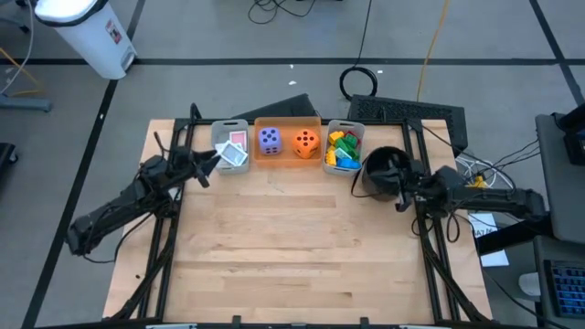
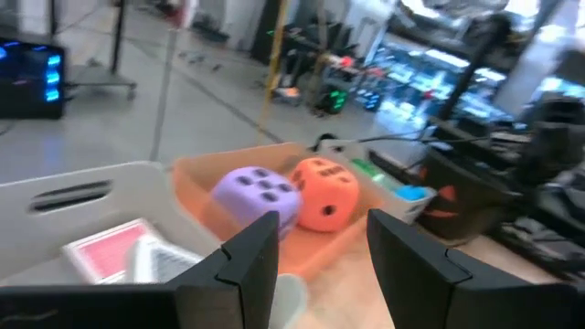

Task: Pick & Place Toys
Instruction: Return to Home Position

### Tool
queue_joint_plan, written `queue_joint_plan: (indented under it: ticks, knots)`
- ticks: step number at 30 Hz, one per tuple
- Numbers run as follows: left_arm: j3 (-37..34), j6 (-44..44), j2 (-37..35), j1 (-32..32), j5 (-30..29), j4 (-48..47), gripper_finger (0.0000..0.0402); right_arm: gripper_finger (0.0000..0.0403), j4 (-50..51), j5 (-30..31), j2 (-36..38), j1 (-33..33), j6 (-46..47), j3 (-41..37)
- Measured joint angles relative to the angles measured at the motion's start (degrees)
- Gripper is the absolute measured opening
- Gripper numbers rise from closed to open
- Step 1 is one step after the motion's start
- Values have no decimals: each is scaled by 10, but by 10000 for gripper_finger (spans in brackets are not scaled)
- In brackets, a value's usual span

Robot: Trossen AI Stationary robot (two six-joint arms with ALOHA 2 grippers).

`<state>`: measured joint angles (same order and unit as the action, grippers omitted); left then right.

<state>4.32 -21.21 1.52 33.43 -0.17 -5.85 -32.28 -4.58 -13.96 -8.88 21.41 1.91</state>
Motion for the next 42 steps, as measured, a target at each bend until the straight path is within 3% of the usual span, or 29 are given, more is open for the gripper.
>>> queue_joint_plan:
  ticks: [20, 42]
  knots:
    - [0, 0, -12, -147, 1, 17, 172, 0, 0, 0, 128, 0, 0, 0]
    - [0, 0, -12, -155, 1, 16, 173, 0, 9, 0, 138, 0, 0, 0]
